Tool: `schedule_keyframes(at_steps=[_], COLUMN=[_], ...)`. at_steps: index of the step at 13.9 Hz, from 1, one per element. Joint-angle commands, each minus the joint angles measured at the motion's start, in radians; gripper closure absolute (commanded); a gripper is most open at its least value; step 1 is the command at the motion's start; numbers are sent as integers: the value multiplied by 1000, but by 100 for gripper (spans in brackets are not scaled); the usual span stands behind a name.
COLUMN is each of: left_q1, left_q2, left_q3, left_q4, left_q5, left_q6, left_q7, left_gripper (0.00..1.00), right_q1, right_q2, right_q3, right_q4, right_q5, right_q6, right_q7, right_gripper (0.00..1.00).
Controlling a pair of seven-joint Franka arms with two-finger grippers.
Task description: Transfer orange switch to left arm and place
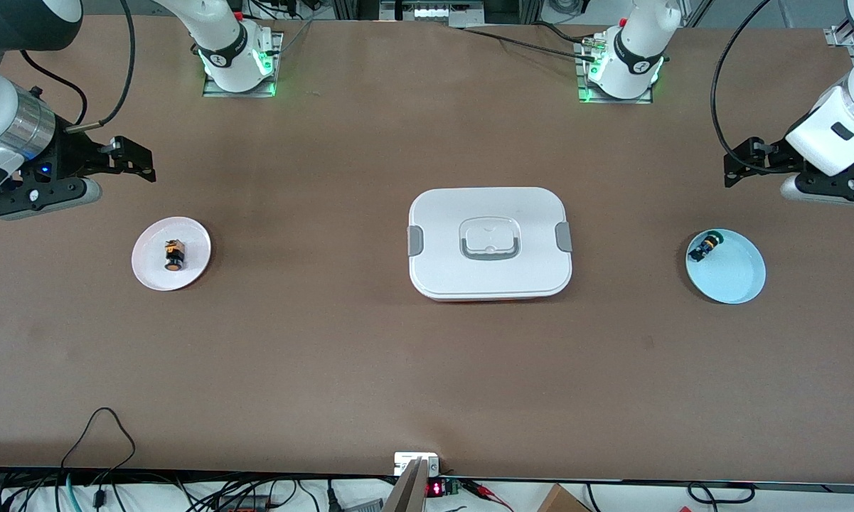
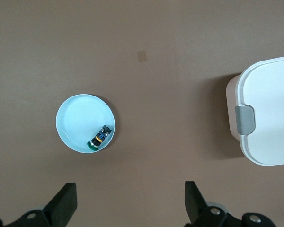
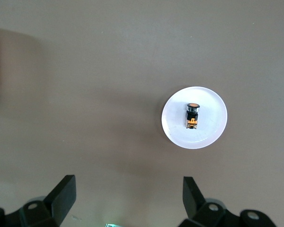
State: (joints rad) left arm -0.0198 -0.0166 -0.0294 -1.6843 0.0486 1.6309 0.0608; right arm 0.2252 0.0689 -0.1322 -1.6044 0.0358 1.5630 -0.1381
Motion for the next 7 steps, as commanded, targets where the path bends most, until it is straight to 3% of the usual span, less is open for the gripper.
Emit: schedule_keyframes(at_steps=[1,7], left_q1=[-6,-6], left_q2=[-2,-2], left_q3=[5,5], left_q4=[3,3], left_q5=[-12,-12], left_q6=[0,0], left_q7=[-7,-7], left_gripper=[0,0], right_q1=[3,-1], right_q2=[8,9], right_q3=[-1,-3], right_q4=[26,26], right_q5=[4,6], right_q6=[-5,-6], right_q7=[-17,-25], right_gripper=[0,0])
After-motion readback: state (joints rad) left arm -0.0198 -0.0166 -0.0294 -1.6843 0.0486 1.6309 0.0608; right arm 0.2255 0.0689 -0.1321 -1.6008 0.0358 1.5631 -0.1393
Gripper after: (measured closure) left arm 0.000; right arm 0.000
